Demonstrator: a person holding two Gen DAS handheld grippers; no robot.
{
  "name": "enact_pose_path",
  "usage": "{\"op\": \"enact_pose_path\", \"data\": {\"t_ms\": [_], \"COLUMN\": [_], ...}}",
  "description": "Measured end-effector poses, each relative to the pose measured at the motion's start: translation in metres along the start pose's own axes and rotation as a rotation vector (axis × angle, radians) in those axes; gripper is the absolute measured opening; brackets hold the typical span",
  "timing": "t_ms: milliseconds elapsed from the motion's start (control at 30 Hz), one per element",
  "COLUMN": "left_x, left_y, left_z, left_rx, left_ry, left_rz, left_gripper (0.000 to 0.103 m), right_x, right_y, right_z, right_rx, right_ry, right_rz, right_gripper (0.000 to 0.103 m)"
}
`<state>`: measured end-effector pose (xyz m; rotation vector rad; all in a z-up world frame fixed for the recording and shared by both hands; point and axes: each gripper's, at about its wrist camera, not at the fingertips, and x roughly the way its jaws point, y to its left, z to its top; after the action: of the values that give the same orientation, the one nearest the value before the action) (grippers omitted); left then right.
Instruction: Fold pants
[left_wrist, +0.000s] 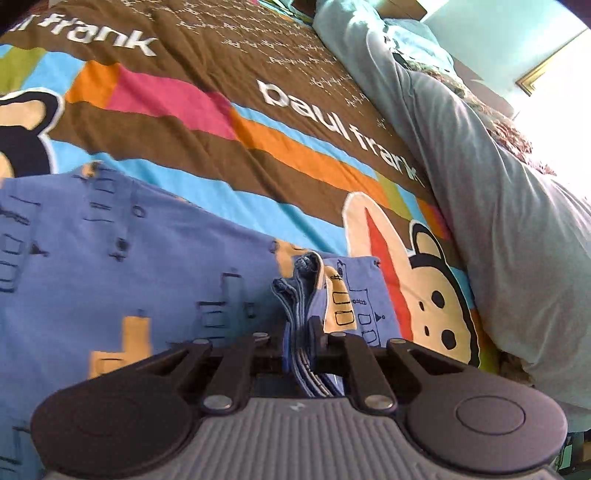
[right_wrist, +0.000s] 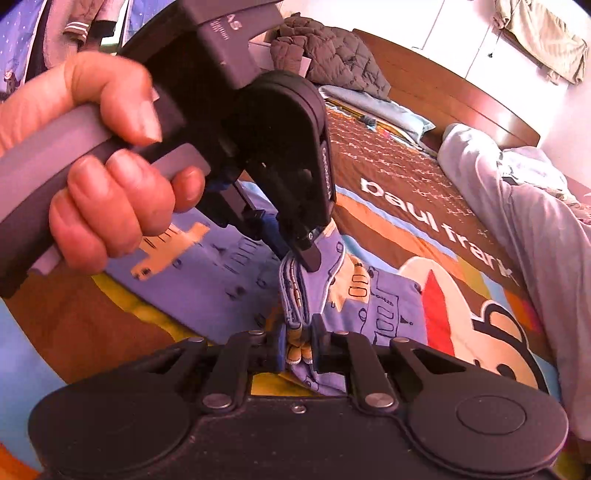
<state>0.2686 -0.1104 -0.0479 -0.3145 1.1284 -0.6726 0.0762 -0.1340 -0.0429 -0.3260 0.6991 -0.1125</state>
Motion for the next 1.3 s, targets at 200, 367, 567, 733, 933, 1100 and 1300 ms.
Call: {"op": "enact_pose_path", "data": {"t_ms": [200,367,567,733,933,1100,1300], "left_x": [-0.018,-0.041,-0.061,-0.072,-0.078,-0.082,-0.080], "left_y": [0.024,0.041,0.065,0.080,0.088,0.094,0.103], "left_z": [0.003,0.007,0.012,0.013,0.014,0.014,0.010], "left_rx": [0.014,0.039,0.031,0.026,0.027,0.024,-0.015], "left_ry": [0.000,-0.012,-0.019,-0.021,-0.020,-0.016,-0.021], "left_rz": [0.036,0.068,0.116,0.140,0.151,0.160,0.168], "left_gripper": [0.010,0.010,0.010,0.010,0.010,0.010,0.019], "right_x": [0.005,0.005,0.007,0.009,0.010,0.012,0.021], "right_y": [0.029,0.055,0.081,0.091,0.095,0.097,0.095], "right_z": [0.017,0.032,0.049,0.054,0.058,0.061,0.059], "right_rx": [-0.009,-0.023,-0.058,-0.077,-0.082,-0.086,-0.096], "right_ry": [0.008,-0.003,-0.023,-0.028,-0.029,-0.028,-0.009], "right_rz": [0.043,0.073,0.114,0.144,0.162,0.172,0.192], "right_gripper": [0.013,0.013,0.013,0.013,0.013,0.013,0.015]}}
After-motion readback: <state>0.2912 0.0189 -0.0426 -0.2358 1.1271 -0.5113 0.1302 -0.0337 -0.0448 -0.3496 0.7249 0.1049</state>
